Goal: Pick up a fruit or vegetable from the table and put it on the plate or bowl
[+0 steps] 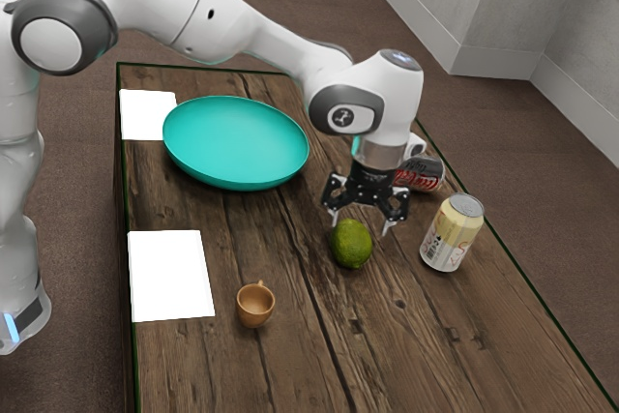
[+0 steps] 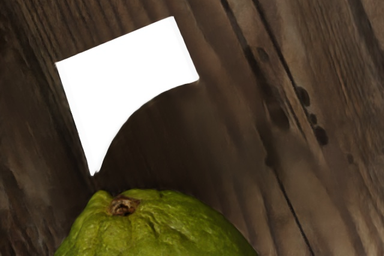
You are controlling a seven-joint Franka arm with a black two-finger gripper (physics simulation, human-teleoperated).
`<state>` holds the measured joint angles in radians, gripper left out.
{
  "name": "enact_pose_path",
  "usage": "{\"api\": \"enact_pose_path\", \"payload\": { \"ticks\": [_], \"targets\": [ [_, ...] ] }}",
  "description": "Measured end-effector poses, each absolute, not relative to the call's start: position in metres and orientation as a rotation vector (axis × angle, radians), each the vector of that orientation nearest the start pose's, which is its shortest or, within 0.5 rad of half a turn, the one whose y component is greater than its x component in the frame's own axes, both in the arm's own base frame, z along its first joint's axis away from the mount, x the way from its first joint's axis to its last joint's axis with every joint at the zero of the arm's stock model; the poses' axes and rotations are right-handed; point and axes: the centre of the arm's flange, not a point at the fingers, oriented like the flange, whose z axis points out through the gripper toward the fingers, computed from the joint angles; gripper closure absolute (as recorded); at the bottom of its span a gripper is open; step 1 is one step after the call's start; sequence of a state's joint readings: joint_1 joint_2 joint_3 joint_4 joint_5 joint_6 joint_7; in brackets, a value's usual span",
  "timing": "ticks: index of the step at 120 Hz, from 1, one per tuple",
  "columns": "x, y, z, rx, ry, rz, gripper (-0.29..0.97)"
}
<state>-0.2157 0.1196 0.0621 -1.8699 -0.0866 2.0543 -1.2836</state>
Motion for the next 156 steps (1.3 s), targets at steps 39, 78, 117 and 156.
{"api": "enact_pose_path", "payload": {
  "ticks": [39, 78, 117, 156],
  "targets": [
    [0.59, -0.099, 0.446, -2.678, -1.827, -0.009, 0.0],
    [0.585, -0.108, 0.462, -2.694, -1.84, -0.034, 0.0],
    [0.589, -0.115, 0.433, -2.667, -1.828, 0.02, 0.0],
    [0.588, -0.118, 0.439, -2.673, -1.831, 0.008, 0.33]
  ]
}}
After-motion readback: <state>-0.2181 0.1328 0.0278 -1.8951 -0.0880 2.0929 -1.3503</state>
